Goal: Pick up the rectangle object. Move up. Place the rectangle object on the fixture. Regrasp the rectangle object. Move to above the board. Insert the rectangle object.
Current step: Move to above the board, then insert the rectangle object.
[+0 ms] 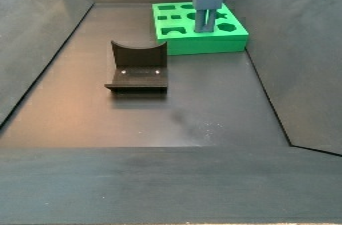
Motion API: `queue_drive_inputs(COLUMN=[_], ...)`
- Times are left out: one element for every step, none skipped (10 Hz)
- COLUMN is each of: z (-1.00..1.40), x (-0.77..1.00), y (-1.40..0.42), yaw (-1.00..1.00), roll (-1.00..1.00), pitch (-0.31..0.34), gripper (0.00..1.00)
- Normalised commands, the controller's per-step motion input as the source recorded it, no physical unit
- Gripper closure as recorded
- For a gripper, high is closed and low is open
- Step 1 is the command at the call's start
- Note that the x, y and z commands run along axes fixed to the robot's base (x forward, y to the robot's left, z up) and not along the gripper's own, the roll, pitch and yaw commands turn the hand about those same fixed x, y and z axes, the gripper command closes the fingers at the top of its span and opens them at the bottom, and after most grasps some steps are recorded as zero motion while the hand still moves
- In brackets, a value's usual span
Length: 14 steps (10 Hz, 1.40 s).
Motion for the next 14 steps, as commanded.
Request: queue_drive_inputs(z=[0.30, 0.23, 0.14, 0.05, 0.03, 0.03, 0.01, 0.01, 0.01, 0.00, 0.00, 0.00, -0.19, -0.27], x=[-0.71, -0.55, -0.37, -0.20, -0.16, -0.14, -0.13, -0.12, -0.12, -0.10, -0.09, 0.08, 0.49, 0.78], y=[-0.95, -0.66, -0.35, -0.08, -0.02, 0.02, 0.03, 0.05, 0.05, 0.05, 0.04, -0.06, -0.24, -0.25], yaw=[-0.14, -0.14, -0.14, -0.13, -0.13, -0.12, -0.11, -0.10, -0.08, -0.03, -0.01, 0.00, -0.05, -0.04], roll=[-1.00, -1.00, -1.00, -1.00, -1.00, -1.00, -1.00, -0.99, -0.85, -0.48, -0.30, 0.00, 0.00, 0.00], pitch=[0.012, 0.010, 0.007, 0.006, -0.002, -0.023, -0.037, -0.072, -0.081, -0.093, -0.088, 0.000, -0.059, -0.093], gripper=[1.00, 1.00, 1.00, 1.00, 1.00, 1.00, 1.00, 1.00, 1.00, 1.00, 1.00, 1.00, 1.00, 1.00])
